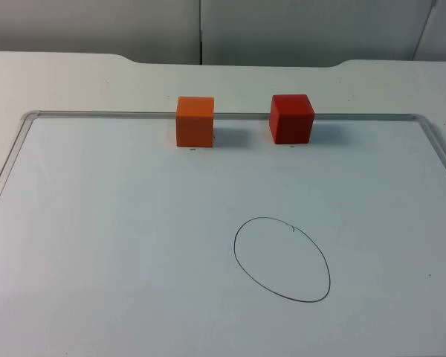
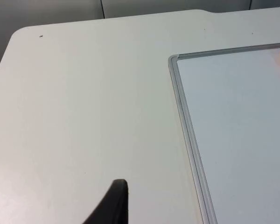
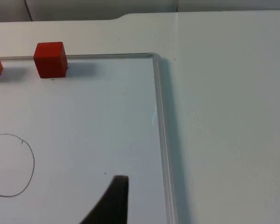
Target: Pick up one cube with the left hand and another cube with the right hand. First place the cube in the right hand at the target position, then stack the cube in the left hand on top.
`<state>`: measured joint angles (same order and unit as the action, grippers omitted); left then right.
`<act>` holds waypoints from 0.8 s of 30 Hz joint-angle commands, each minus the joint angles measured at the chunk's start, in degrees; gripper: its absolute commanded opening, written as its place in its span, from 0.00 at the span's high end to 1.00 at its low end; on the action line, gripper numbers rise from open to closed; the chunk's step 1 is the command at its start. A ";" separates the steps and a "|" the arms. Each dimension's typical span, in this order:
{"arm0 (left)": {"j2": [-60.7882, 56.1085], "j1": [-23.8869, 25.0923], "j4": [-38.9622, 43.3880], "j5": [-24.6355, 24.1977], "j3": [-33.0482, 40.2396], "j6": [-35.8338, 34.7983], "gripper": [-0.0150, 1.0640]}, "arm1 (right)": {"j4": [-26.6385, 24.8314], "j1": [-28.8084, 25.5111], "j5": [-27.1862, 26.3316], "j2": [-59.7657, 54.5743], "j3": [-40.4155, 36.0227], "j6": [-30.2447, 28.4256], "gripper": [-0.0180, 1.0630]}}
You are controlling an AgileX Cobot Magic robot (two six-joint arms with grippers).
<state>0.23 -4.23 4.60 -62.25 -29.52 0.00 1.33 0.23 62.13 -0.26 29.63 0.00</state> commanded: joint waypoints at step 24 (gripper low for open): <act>-0.23 0.11 0.13 0.47 0.15 0.00 0.01 | -5.72 -0.43 -12.88 -32.79 19.63 -7.96 0.02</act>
<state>0.23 -4.23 4.60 -62.25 -29.52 0.00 -3.74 0.23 50.49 -30.19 47.90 -6.93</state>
